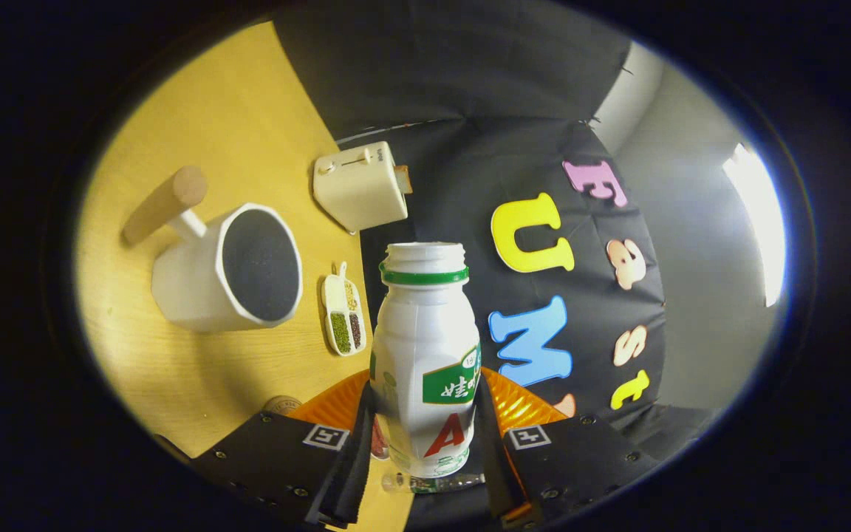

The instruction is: Take the bottle from table, then pour the juice into the cup, finally place the bottle on the coaster

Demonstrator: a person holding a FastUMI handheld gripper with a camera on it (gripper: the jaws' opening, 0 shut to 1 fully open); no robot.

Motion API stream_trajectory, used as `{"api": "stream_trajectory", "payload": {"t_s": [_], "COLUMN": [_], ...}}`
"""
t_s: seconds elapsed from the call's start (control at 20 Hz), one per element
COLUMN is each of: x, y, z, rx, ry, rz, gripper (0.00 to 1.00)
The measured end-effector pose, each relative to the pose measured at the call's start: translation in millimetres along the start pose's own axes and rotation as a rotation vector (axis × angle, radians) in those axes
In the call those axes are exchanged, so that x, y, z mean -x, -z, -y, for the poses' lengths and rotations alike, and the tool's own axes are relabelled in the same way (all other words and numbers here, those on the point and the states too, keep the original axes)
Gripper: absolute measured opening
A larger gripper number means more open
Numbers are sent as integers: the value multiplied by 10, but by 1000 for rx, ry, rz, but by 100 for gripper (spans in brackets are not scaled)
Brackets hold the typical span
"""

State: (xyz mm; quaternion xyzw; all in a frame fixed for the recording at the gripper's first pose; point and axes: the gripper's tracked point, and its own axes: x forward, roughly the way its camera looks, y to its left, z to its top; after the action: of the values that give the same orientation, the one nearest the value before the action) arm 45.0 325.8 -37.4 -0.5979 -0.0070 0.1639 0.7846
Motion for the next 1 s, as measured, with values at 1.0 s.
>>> {"api": "stream_trajectory", "payload": {"t_s": [1.0], "x": [-416], "y": [695], "z": [-318], "rx": [-1022], "ry": [-201], "rz": [-54], "gripper": [63]}}
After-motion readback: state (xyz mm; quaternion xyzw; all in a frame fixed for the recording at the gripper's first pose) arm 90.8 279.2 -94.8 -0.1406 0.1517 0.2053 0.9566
